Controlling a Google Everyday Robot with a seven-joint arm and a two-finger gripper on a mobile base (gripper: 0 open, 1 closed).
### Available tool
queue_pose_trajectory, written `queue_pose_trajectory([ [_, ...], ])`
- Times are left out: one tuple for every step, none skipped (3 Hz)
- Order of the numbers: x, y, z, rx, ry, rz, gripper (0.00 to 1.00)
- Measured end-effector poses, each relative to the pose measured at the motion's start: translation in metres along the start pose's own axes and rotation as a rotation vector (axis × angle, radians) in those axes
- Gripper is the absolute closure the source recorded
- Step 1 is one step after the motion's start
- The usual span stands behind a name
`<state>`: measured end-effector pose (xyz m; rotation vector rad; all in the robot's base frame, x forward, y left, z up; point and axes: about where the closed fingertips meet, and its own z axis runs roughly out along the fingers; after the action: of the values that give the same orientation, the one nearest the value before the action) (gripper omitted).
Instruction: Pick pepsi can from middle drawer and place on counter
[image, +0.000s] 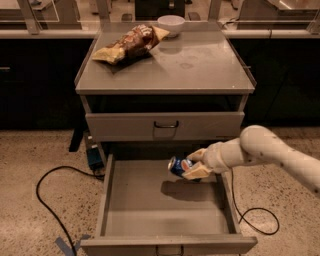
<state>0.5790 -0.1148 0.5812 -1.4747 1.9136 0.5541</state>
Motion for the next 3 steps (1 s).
queue_pose_trajectory([
  [-0.048,-0.022,-0.065,-0.055,-0.087,-0.030,1.00],
  [-0.048,-0.022,-0.065,-0.055,-0.087,-0.030,1.00],
  [-0.071,-0.025,-0.081,-0.049,-0.077,-0.061,1.00],
])
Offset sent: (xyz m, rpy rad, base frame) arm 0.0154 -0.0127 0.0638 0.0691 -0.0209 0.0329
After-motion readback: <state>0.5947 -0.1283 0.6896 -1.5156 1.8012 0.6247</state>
